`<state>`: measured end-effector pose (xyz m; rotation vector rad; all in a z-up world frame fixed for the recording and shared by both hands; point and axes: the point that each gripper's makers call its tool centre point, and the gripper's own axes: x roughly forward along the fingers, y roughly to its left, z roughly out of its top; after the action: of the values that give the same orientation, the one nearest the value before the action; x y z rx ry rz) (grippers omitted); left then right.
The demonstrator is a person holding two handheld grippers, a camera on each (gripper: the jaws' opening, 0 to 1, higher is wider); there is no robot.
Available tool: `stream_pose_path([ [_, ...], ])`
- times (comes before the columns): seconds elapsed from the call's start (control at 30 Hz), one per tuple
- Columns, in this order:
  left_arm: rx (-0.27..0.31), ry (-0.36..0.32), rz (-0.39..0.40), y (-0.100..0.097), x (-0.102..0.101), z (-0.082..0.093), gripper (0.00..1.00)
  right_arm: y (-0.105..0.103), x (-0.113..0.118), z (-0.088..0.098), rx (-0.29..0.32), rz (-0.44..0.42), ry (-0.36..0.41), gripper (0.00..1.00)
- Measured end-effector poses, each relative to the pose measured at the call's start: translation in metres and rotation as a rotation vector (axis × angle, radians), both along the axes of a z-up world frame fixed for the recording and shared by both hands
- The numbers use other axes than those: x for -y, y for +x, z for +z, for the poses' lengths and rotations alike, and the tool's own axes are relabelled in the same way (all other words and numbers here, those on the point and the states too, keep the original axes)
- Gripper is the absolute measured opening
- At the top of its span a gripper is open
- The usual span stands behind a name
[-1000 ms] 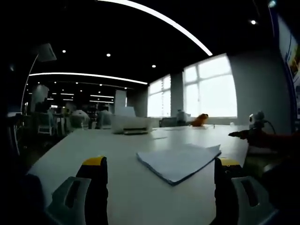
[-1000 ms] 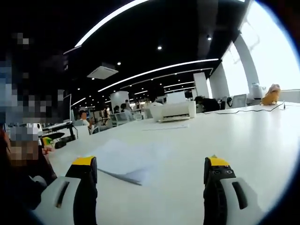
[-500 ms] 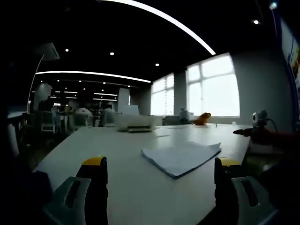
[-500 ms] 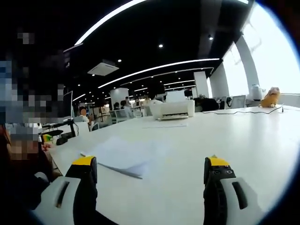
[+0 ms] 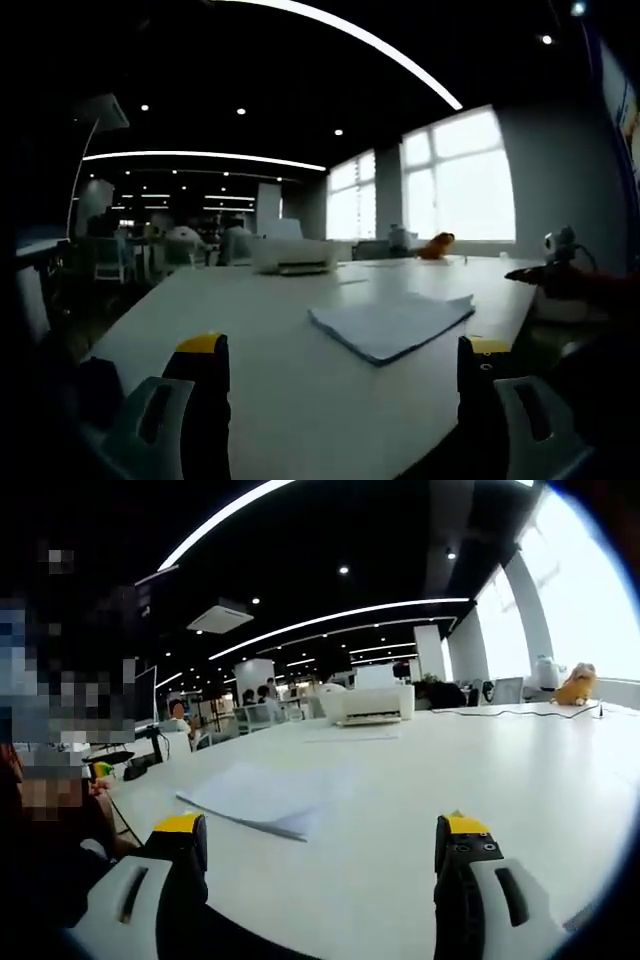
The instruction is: Organize the stack of printing papers by aligning and flattening the scattered papers on the table
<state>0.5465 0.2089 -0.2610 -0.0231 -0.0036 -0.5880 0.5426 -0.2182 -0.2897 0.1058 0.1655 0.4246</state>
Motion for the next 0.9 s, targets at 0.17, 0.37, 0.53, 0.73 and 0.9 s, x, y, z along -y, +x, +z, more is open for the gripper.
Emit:
stream_pose_path([
  [0.17, -0.004, -0.004, 0.005, -0.003, -0.002, -0.003, 0.97, -0.004, 0.000, -0.003, -0.006, -0.002, -0.006, 0.90],
  [0.37, -0.002, 0.004, 0.007, -0.007, -0.004, -0.005, 0.97, -0.007, 0.002, -0.005, -0.012, -0.009, -0.004, 0.90],
  [0.53, 0.005, 0.014, 0.020, -0.008, -0.008, -0.007, 0.97, -0.012, 0.008, -0.008, -0.013, -0.023, 0.006, 0.90],
  [0.73, -0.009, 0.005, 0.019, -0.010, -0.008, -0.013, 0.97, -0.015, 0.014, -0.011, -0.022, -0.039, 0.011, 0.90],
  [0.9, -0.008, 0.008, 0.019, -0.010, -0.008, -0.013, 0.97, -0.014, 0.017, -0.012, -0.026, -0.045, 0.010, 0.90],
])
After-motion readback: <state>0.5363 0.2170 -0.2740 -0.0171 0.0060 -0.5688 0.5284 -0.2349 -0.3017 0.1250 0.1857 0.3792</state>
